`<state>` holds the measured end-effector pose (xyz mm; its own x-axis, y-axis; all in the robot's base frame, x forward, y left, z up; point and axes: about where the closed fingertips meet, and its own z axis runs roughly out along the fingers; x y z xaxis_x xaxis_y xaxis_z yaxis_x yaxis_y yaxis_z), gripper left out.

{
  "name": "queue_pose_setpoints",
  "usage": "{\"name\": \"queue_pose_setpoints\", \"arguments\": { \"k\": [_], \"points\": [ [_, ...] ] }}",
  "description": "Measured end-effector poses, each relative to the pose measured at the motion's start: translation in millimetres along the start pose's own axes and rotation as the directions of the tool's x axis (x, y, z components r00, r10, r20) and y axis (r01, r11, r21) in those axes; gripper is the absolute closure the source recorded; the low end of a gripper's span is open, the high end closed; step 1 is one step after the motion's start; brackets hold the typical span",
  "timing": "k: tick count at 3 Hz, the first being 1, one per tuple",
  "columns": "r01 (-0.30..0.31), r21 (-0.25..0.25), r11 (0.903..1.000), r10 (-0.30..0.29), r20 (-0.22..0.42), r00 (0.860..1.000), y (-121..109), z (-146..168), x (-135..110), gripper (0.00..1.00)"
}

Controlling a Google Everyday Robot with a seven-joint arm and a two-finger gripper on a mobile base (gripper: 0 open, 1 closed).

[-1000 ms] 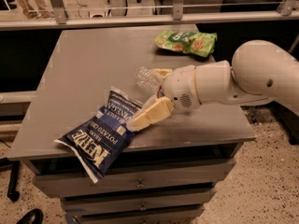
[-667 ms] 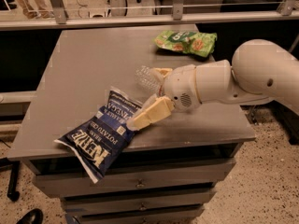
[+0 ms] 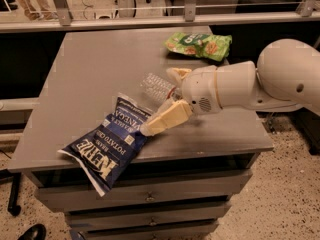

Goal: Move water bottle near blue chip bag

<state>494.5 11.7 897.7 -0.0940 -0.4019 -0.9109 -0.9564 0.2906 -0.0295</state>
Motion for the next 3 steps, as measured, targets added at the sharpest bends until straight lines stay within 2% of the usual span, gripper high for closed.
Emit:
{"name": "queue_pose_setpoints", "arguments": {
  "k": [1, 2, 3],
  "points": [
    [0.047, 0.125, 0.9910, -0.049, 0.014, 0.999, -17, -39, -8, 0.00],
    [0.101, 0.316, 0.9434, -0.109, 0.008, 0.994, -39, -111, -7, 0.00],
    [0.113, 0.505, 0.8556, -0.124, -0.012, 0.992, -56, -177, -2, 0.00]
  ]
}}
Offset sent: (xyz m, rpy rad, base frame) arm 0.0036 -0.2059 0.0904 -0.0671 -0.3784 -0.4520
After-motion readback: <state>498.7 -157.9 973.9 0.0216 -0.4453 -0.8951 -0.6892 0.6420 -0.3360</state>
